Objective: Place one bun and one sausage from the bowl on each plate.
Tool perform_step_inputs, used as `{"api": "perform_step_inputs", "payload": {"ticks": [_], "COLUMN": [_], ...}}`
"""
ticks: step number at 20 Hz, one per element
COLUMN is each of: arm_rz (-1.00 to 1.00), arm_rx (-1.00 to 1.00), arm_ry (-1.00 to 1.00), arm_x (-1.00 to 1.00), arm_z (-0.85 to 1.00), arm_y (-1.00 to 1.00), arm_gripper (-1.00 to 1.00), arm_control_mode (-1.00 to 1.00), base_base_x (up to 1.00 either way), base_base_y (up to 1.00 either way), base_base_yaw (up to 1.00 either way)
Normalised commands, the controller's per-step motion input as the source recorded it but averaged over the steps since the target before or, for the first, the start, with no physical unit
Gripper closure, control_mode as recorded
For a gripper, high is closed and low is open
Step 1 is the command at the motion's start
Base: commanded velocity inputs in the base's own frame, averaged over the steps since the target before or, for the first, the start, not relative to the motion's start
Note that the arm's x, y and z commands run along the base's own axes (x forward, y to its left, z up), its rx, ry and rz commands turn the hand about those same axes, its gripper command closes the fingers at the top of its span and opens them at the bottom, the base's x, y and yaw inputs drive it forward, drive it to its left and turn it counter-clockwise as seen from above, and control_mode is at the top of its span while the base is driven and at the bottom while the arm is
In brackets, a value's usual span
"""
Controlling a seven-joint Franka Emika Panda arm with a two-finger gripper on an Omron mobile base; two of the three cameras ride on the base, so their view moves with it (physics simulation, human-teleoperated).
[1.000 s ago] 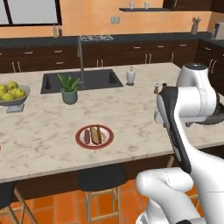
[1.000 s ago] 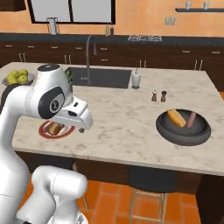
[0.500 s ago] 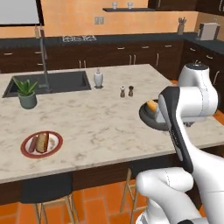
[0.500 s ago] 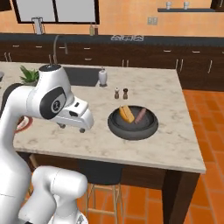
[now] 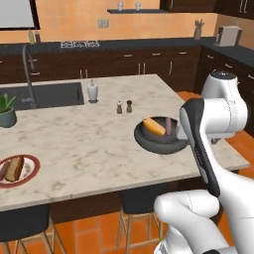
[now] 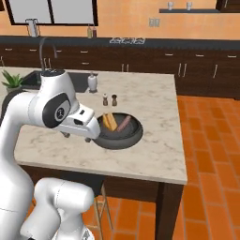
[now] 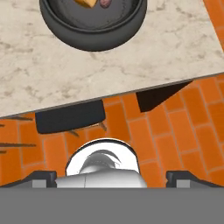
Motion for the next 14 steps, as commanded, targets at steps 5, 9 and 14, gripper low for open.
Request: {"api": "perform_step_inputs", "payload": {"ticks": [5, 9, 14], "arm_rz": [0.0, 0.0, 0.01], "arm_rx": [0.0, 0.0, 0.0], "arm_ry": [0.0, 0.0, -0.03], "arm_x": [0.0, 0.0, 0.27], "arm_z": [0.0, 0.0, 0.0], "arm_y": [0.0, 0.0, 0.05], "arm_gripper": [-1.0, -1.0, -1.0], "arm_control_mode": [1.0, 1.0, -1.0], "base_base_x": [0.49, 0.48, 0.28], "base_base_y": [-0.44, -0.38, -0.17], "base_base_yaw": [0.0, 0.0, 0.0]}}
